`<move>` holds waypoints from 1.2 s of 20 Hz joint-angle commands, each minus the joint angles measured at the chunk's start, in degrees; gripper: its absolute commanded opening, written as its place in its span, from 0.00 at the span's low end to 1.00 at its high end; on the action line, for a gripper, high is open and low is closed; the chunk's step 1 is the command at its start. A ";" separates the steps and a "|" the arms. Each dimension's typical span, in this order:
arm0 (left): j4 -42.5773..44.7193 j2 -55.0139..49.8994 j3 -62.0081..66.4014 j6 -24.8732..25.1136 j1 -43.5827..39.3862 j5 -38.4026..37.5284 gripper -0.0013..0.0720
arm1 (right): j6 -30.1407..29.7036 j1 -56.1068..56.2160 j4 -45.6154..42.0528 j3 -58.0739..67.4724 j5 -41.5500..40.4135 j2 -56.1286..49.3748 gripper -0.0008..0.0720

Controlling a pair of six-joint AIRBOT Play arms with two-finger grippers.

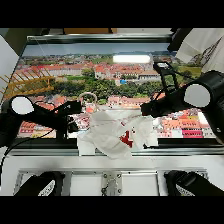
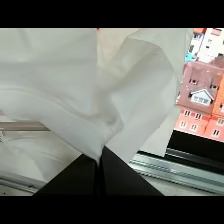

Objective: Fold the clothes and pants, and hang the long-sleeved shirts on hangers.

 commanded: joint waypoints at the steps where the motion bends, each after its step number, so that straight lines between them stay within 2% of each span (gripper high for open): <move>1: -0.28 -0.04 -0.02 0.59 0.00 0.22 0.04 | -0.59 -0.04 -1.36 2.21 0.02 -0.04 0.04; 9: -0.48 -3.61 -0.02 1.05 -0.46 -1.38 0.04 | -0.79 0.00 -1.73 2.89 -1.38 -0.04 0.04; 16: -0.55 -8.28 -0.02 0.94 -7.04 4.90 0.04 | -1.81 0.11 2.80 2.89 -1.95 -0.07 0.04; 19: -0.59 -8.37 0.00 0.94 -6.99 5.55 0.04 | -1.92 0.52 6.97 2.89 -2.86 -0.74 0.04; 24: -0.74 -8.37 0.00 -0.61 -5.75 5.51 0.04 | 0.28 7.04 7.30 2.89 -7.76 -3.13 0.04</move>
